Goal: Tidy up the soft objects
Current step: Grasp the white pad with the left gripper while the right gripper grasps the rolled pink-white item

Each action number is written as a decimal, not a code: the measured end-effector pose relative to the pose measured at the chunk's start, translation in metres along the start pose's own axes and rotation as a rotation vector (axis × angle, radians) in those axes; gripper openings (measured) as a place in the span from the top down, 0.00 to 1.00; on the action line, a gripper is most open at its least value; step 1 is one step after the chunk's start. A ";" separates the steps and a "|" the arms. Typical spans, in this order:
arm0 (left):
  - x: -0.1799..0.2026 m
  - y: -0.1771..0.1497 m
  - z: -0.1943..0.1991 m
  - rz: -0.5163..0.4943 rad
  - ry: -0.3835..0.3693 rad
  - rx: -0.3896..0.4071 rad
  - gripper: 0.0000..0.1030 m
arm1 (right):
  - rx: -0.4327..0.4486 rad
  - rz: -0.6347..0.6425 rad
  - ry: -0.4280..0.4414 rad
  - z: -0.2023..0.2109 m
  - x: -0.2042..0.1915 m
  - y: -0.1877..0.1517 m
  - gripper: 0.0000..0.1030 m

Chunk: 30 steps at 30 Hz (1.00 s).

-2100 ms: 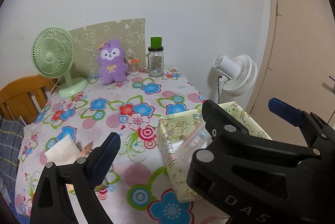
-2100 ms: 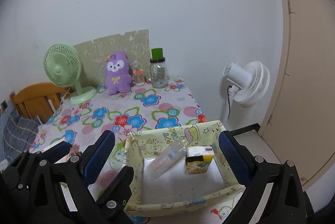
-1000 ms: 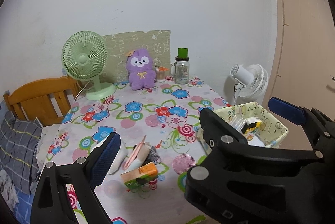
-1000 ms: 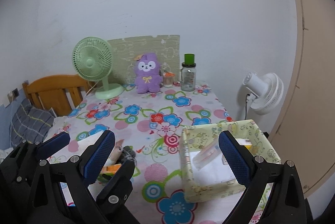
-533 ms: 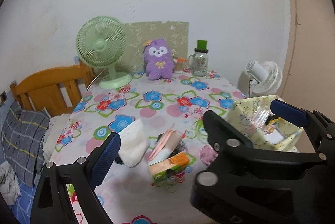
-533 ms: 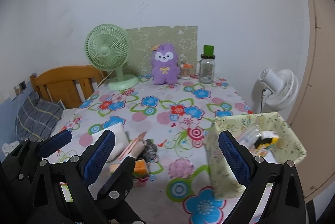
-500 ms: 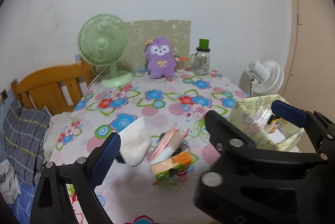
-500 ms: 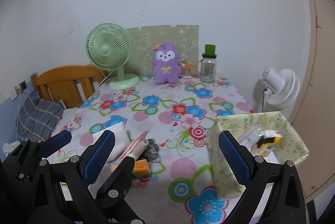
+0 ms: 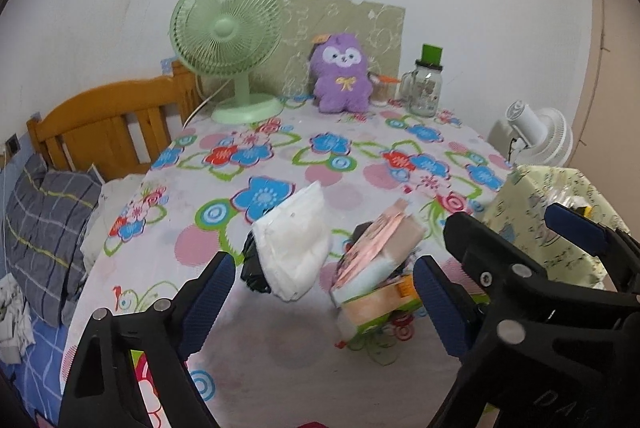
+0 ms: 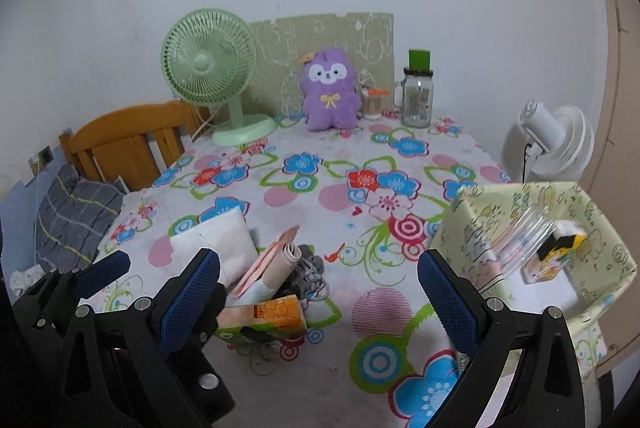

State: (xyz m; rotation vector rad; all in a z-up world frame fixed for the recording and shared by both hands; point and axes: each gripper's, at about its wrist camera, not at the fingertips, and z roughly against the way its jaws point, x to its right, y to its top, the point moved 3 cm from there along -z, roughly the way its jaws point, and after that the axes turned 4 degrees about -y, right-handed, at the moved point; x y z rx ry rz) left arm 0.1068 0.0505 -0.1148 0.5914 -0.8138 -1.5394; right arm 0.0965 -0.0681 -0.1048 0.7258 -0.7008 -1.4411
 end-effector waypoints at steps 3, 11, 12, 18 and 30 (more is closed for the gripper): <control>-0.008 -0.005 -0.008 0.023 0.011 -0.026 0.13 | -0.025 0.002 0.015 -0.009 -0.003 -0.005 0.03; -0.020 -0.014 -0.026 0.047 0.036 -0.060 0.19 | -0.073 0.026 0.016 -0.032 -0.011 -0.012 0.03; -0.020 -0.014 -0.028 0.046 0.040 -0.062 0.21 | -0.081 0.026 0.016 -0.036 -0.011 -0.013 0.05; -0.026 -0.015 -0.041 0.044 0.053 -0.072 0.25 | -0.131 0.010 0.031 -0.054 -0.013 -0.017 0.16; -0.035 -0.007 -0.066 0.049 0.055 -0.093 0.38 | -0.175 0.005 0.037 -0.083 -0.019 -0.011 0.49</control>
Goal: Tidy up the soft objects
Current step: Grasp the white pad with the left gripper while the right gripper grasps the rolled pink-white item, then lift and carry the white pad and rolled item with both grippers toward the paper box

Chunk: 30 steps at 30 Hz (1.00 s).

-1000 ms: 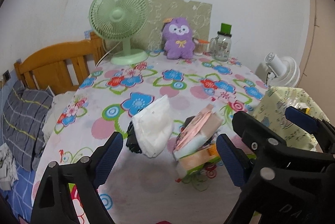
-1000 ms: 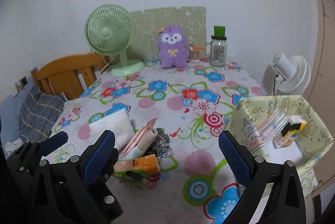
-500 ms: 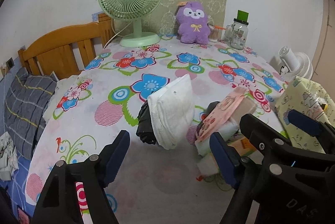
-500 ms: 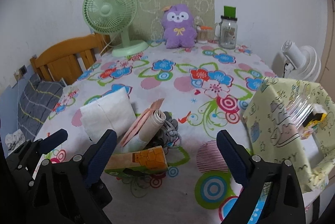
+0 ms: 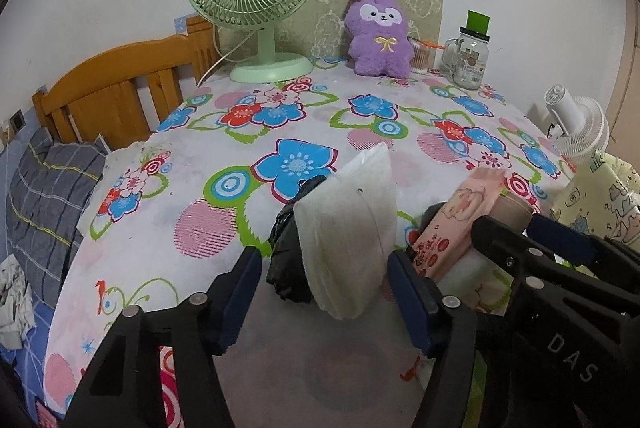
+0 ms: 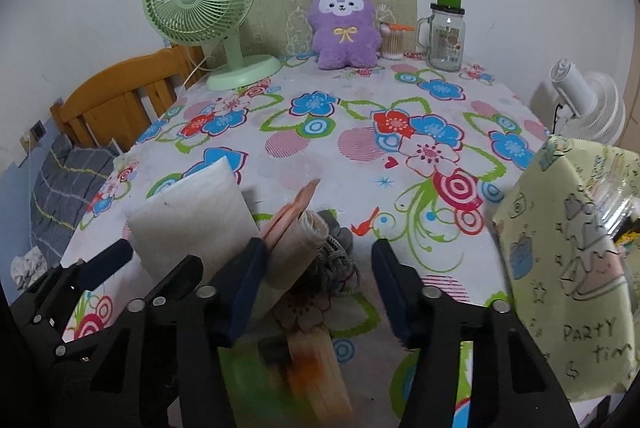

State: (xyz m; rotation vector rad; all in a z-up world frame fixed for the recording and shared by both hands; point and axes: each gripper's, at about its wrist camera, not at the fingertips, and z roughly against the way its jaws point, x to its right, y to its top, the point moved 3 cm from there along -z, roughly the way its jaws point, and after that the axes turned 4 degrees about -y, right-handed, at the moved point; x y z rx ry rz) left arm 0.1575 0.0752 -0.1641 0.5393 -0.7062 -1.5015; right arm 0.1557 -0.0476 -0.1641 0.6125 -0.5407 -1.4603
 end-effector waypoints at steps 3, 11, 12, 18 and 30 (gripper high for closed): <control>0.003 0.001 -0.005 0.002 -0.021 -0.012 0.53 | -0.006 0.006 0.006 -0.006 -0.003 0.002 0.56; 0.007 0.003 -0.007 0.016 -0.058 -0.011 0.78 | -0.006 -0.004 0.041 -0.010 -0.005 0.006 0.83; 0.008 0.003 -0.005 0.015 -0.061 -0.010 0.79 | -0.005 -0.007 0.043 -0.010 -0.004 0.006 0.85; 0.013 0.004 0.003 0.007 -0.059 0.004 0.83 | 0.017 -0.007 0.040 -0.001 -0.002 0.007 0.88; 0.028 0.005 0.029 -0.016 -0.054 0.048 0.89 | 0.060 -0.014 0.039 0.027 0.005 0.007 0.90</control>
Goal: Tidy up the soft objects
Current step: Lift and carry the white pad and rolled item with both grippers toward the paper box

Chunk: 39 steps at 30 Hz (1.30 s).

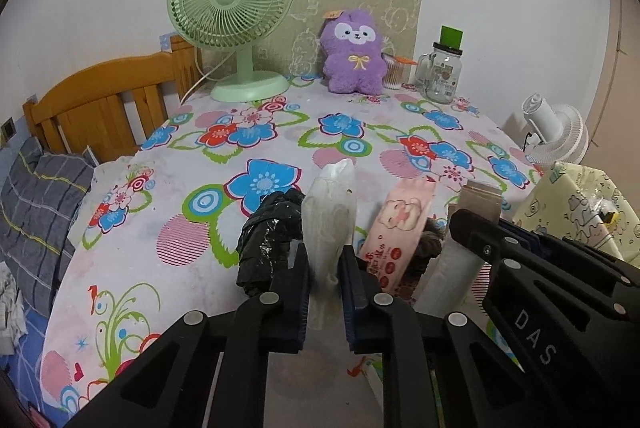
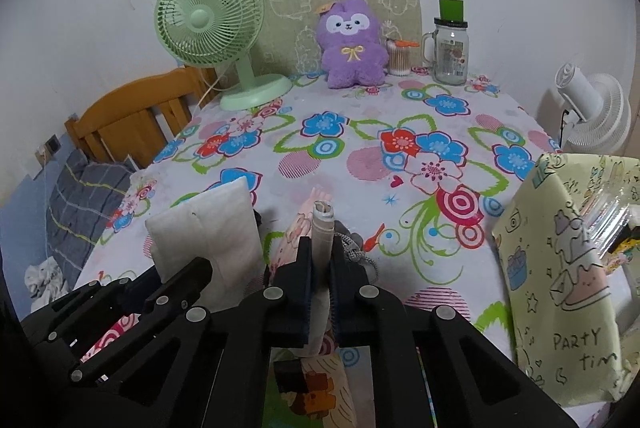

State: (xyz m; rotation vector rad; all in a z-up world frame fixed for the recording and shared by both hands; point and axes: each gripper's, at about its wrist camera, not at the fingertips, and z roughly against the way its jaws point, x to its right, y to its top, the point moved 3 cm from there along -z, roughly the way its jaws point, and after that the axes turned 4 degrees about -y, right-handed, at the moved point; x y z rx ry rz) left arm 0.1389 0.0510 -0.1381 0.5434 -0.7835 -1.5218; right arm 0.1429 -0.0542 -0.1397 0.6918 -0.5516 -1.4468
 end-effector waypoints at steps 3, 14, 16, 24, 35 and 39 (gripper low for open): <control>0.005 0.001 0.005 -0.009 0.003 0.009 0.89 | 0.013 0.001 0.002 0.008 0.001 0.001 0.90; 0.026 0.008 0.033 -0.031 0.000 0.052 0.89 | 0.068 0.002 -0.016 0.045 0.009 0.005 0.90; 0.030 0.009 0.038 -0.034 -0.003 0.060 0.89 | 0.076 0.002 -0.016 0.052 0.010 0.007 0.90; 0.044 0.017 0.061 -0.044 -0.007 0.097 0.89 | 0.115 0.010 -0.014 0.079 0.015 0.015 0.90; 0.061 0.029 0.088 -0.063 0.005 0.144 0.89 | 0.165 0.009 -0.025 0.112 0.026 0.026 0.90; 0.068 0.034 0.095 -0.070 0.009 0.158 0.89 | 0.178 0.007 -0.025 0.121 0.030 0.030 0.90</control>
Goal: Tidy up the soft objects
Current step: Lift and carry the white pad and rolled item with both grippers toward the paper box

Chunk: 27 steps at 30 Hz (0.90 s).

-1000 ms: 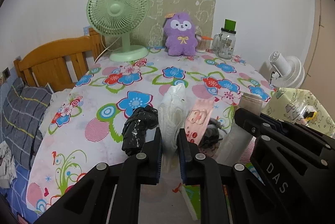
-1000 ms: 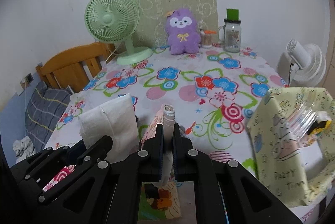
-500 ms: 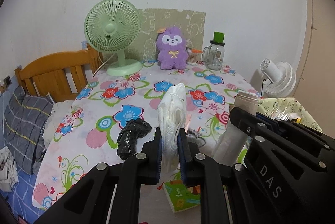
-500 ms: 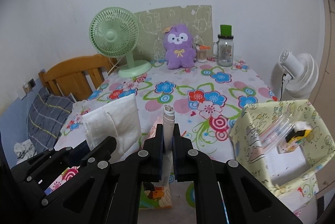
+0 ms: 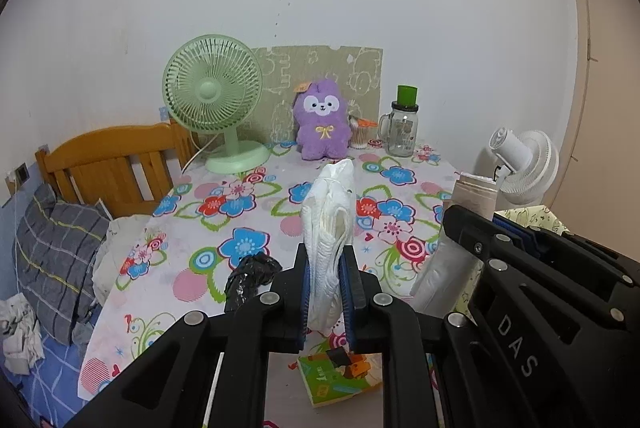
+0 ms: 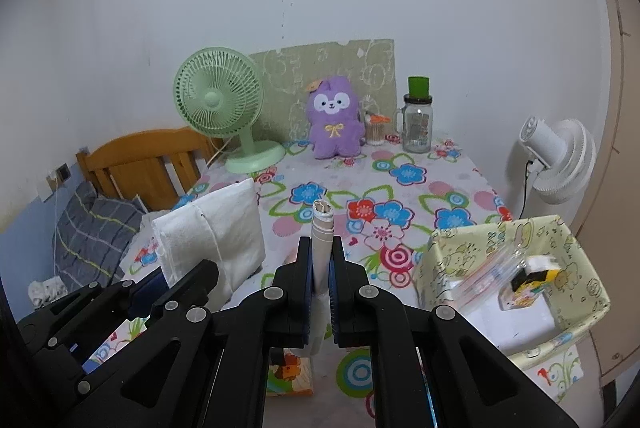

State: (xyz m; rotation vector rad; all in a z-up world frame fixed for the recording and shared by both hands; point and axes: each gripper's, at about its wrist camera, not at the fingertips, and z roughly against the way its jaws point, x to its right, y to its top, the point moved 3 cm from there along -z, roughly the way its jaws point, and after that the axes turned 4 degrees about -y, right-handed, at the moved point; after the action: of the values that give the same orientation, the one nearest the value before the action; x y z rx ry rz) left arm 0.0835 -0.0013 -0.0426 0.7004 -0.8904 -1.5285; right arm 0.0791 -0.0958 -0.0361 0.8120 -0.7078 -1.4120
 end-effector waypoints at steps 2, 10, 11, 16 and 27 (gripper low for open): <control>0.003 0.002 0.002 -0.004 0.000 0.005 0.89 | 0.006 -0.004 0.000 0.003 0.003 0.002 0.90; 0.023 0.009 0.008 -0.026 -0.006 0.023 0.89 | 0.017 -0.016 -0.016 0.011 0.023 0.009 0.90; 0.026 0.010 0.008 -0.028 -0.008 0.025 0.89 | 0.018 -0.016 -0.020 0.012 0.025 0.010 0.90; 0.042 0.015 0.009 -0.020 -0.029 0.038 0.89 | 0.028 0.001 -0.045 0.019 0.040 0.016 0.90; 0.090 0.024 0.013 -0.067 -0.060 0.061 0.89 | 0.051 -0.006 -0.066 0.033 0.082 0.024 0.90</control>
State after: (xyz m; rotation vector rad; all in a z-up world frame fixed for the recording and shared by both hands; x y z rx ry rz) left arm 0.0724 -0.0895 -0.0113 0.7378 -0.9699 -1.5941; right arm 0.0695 -0.1798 -0.0016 0.8109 -0.7957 -1.4365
